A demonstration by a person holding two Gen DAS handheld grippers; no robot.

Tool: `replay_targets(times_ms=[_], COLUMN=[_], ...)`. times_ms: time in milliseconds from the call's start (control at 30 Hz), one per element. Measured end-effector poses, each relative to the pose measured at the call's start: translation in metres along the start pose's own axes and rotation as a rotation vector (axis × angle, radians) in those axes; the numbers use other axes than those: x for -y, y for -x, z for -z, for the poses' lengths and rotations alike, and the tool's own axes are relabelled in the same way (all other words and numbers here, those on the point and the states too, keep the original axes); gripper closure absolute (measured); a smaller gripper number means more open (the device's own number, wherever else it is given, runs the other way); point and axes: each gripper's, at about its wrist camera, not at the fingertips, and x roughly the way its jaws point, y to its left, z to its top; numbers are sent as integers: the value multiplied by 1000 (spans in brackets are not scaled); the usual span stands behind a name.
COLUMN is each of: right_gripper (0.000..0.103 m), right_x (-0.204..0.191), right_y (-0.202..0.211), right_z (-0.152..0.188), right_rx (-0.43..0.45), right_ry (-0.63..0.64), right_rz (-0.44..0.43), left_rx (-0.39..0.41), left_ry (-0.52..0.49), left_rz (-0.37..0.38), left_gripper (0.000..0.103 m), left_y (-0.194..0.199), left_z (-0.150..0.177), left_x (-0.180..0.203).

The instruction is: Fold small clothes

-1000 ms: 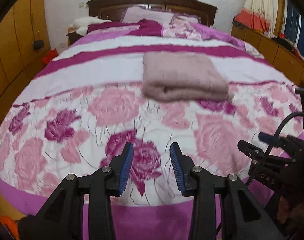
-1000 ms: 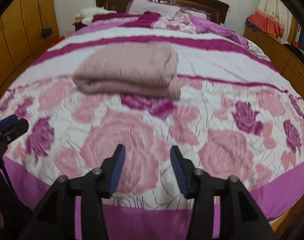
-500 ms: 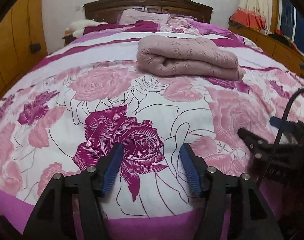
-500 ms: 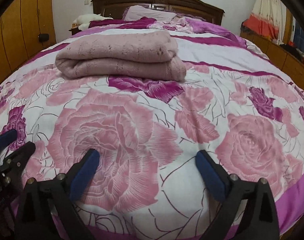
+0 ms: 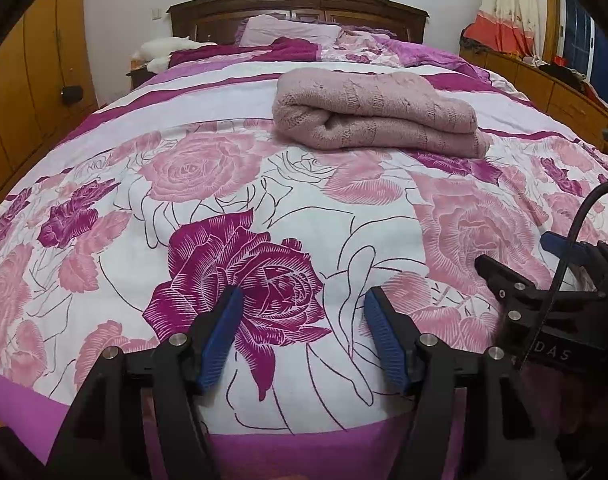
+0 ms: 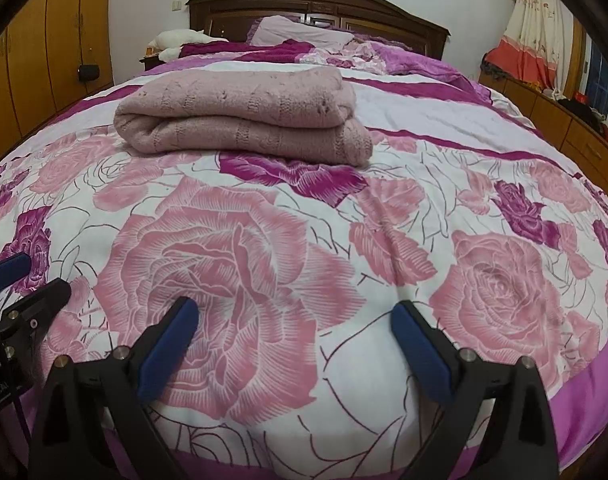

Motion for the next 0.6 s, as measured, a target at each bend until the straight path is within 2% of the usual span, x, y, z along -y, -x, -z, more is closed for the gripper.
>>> replay_targets(times_ms=[600], right_gripper=[4], right_x=[0], right_y=[0], right_z=[0], right_rx=[2], right_ry=[0], right_rz=[1], left_rx=[4], left_ry=[-6], left_rz=[-8], left_gripper=[59], left_y=[-3], left_z=[0], left_x=[3])
